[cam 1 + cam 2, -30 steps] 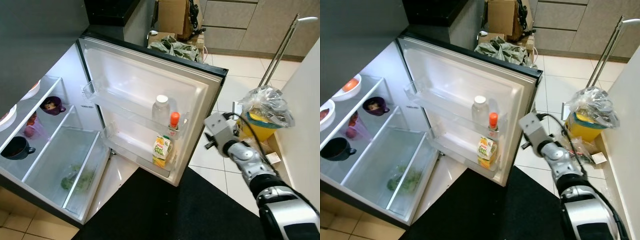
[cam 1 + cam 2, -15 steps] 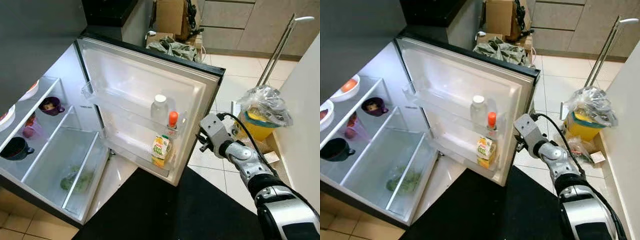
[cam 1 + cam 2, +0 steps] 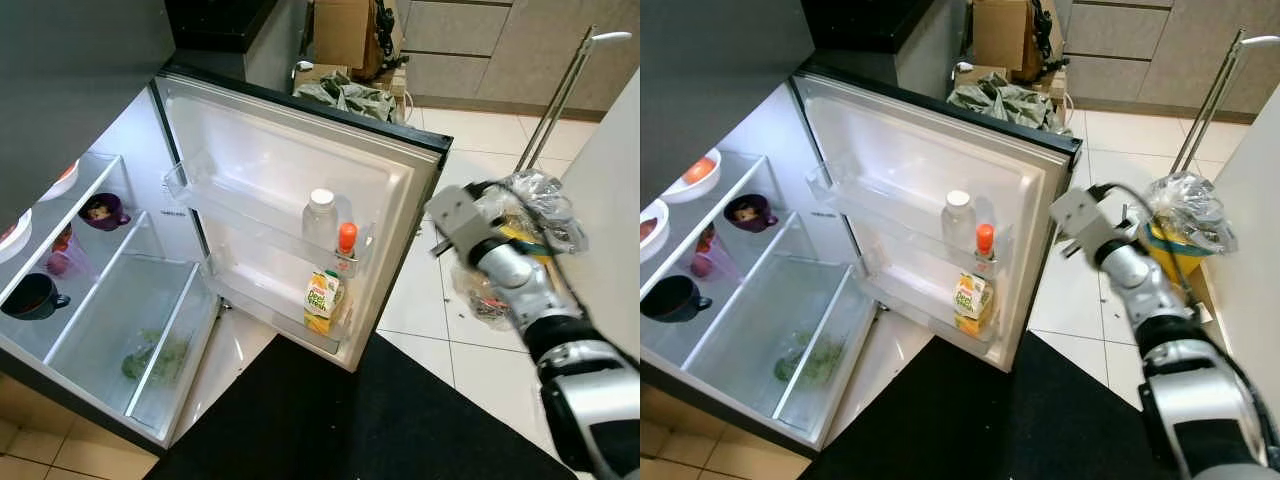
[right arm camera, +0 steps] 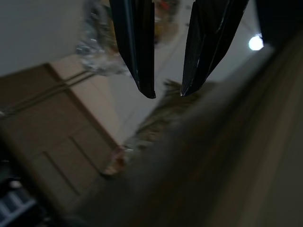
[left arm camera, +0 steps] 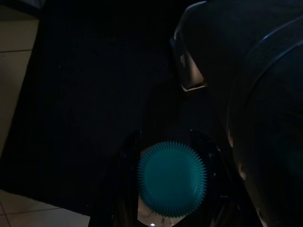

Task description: Restocking fridge

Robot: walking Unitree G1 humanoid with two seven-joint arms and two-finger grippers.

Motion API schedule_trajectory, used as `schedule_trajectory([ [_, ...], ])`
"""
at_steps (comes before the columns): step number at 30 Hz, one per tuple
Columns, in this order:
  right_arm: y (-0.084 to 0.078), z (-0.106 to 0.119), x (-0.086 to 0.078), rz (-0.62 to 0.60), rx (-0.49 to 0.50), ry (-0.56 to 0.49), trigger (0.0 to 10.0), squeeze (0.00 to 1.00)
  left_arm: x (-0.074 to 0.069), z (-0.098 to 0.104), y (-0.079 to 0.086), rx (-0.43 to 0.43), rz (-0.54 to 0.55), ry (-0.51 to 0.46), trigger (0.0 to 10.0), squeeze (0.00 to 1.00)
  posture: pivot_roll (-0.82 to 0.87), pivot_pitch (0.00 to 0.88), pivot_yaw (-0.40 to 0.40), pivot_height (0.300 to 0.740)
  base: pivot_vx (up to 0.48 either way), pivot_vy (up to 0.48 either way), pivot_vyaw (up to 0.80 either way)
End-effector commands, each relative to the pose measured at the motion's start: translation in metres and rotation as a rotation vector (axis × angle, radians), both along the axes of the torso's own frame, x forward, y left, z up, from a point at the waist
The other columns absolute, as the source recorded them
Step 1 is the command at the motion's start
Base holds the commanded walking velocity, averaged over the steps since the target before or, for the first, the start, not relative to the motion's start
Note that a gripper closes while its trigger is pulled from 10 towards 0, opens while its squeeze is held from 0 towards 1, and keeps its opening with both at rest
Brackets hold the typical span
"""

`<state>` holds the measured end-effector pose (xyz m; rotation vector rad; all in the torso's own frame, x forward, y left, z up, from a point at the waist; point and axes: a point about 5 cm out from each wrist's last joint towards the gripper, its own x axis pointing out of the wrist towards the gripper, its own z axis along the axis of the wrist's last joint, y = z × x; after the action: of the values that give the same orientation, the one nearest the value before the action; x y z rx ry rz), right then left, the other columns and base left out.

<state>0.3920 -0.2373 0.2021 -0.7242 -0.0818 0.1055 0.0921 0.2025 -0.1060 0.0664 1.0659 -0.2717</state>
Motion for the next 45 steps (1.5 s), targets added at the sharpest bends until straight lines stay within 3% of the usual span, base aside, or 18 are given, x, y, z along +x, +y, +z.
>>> schedule_trajectory([
  [1, -0.014, -0.002, -0.002, -0.061, 0.002, 0.010, 10.0, 0.00, -0.011, -0.002, 0.008, 0.019, -0.001, 0.041, 10.0, 0.00, -0.01, 0.171, 0.009, 0.740, 0.000, 0.000, 0.00],
  [7, -0.028, 0.007, -0.003, -0.117, -0.021, -0.008, 10.0, 0.00, -0.012, -0.002, 0.008, 0.019, -0.005, 0.041, 10.0, 0.00, -0.01, 0.173, 0.011, 0.740, 0.000, 0.000, 0.00],
  [13, -0.027, 0.006, -0.002, -0.072, -0.044, 0.051, 10.0, 0.00, -0.010, -0.001, 0.008, 0.019, -0.008, 0.039, 10.0, 0.00, -0.01, 0.177, 0.011, 0.740, 0.000, 0.000, 0.00],
  [15, -0.023, -0.002, -0.003, -0.003, -0.110, 0.155, 10.0, 0.00, -0.010, -0.001, 0.008, 0.019, -0.007, 0.039, 10.0, 0.00, -0.01, 0.176, 0.010, 0.740, 0.000, 0.000, 0.00],
  [16, -0.023, -0.002, -0.003, -0.003, -0.110, 0.155, 10.0, 0.00, -0.010, -0.001, 0.008, 0.019, -0.007, 0.039, 10.0, 0.00, -0.01, 0.176, 0.010, 0.740, 0.000, 0.000, 0.00],
  [18, -0.026, -0.010, -0.006, 0.029, -0.219, 0.268, 10.0, 0.00, -0.010, -0.002, 0.007, 0.016, -0.008, 0.041, 10.0, 0.00, -0.01, 0.173, 0.012, 0.740, 0.000, 0.000, 0.00],
  [23, -0.028, -0.019, -0.010, 0.089, -0.295, 0.391, 10.0, 0.00, -0.009, -0.002, 0.005, 0.014, -0.010, 0.042, 10.0, 0.00, -0.02, 0.168, 0.016, 0.740, 0.000, 0.000, 0.00],
  [25, -0.017, -0.028, -0.017, 0.288, -0.304, 0.520, 10.0, 0.00, -0.008, -0.002, 0.005, 0.014, -0.012, 0.042, 10.0, 0.00, -0.02, 0.163, 0.019, 0.740, 0.000, 0.000, 0.00],
  [26, -0.007, -0.026, -0.019, 0.391, -0.258, 0.538, 10.0, 0.00, -0.007, -0.002, 0.005, 0.014, -0.013, 0.040, 10.0, 0.00, -0.02, 0.163, 0.019, 0.740, 0.000, 0.000, 0.00],
  [29, -0.001, -0.024, -0.020, 0.456, -0.226, 0.539, 10.0, 0.00, -0.006, -0.001, 0.005, 0.014, -0.014, 0.039, 10.0, 0.00, -0.02, 0.163, 0.019, 0.740, 0.000, 0.000, 0.00],
  [30, 0.009, -0.017, -0.019, 0.524, -0.156, 0.498, 10.0, 0.00, -0.005, -0.001, 0.005, 0.014, -0.015, 0.037, 10.0, 0.00, -0.02, 0.163, 0.020, 0.740, 0.000, 0.000, 0.00],
  [32, 0.014, -0.011, -0.019, 0.565, -0.111, 0.470, 10.0, 0.00, -0.004, -0.001, 0.005, 0.014, -0.016, 0.035, 10.0, 0.00, -0.02, 0.163, 0.020, 0.740, 0.000, 0.000, 0.00],
  [33, 0.014, -0.011, -0.019, 0.565, -0.111, 0.470, 10.0, 0.00, -0.004, -0.001, 0.005, 0.014, -0.016, 0.035, 10.0, 0.00, -0.02, 0.163, 0.020, 0.740, 0.000, 0.000, 0.00],
  [34, 0.023, 0.001, -0.013, 0.570, -0.034, 0.365, 10.0, 0.00, -0.004, -0.001, 0.004, 0.014, -0.018, 0.034, 10.0, 0.00, -0.03, 0.168, 0.020, 0.740, 0.000, 0.000, 0.00],
  [36, 0.023, 0.001, -0.013, 0.570, -0.034, 0.365, 10.0, 0.00, -0.004, -0.001, 0.004, 0.014, -0.018, 0.034, 10.0, 0.00, -0.03, 0.168, 0.020, 0.740, 0.000, 0.000, 0.00],
  [38, 0.032, 0.019, -0.003, 0.513, 0.086, 0.204, 10.0, 0.00, -0.004, -0.001, 0.004, 0.012, -0.021, 0.034, 10.0, 0.00, -0.02, 0.174, 0.017, 0.740, 0.000, 0.000, 0.00],
  [45, 0.042, 0.027, 0.006, 0.434, 0.177, 0.121, 10.0, 0.00, -0.011, -0.002, 0.002, 0.007, -0.026, 0.043, 10.0, 0.00, -0.01, 0.201, 0.011, 0.740, 0.000, 0.000, 0.00],
])
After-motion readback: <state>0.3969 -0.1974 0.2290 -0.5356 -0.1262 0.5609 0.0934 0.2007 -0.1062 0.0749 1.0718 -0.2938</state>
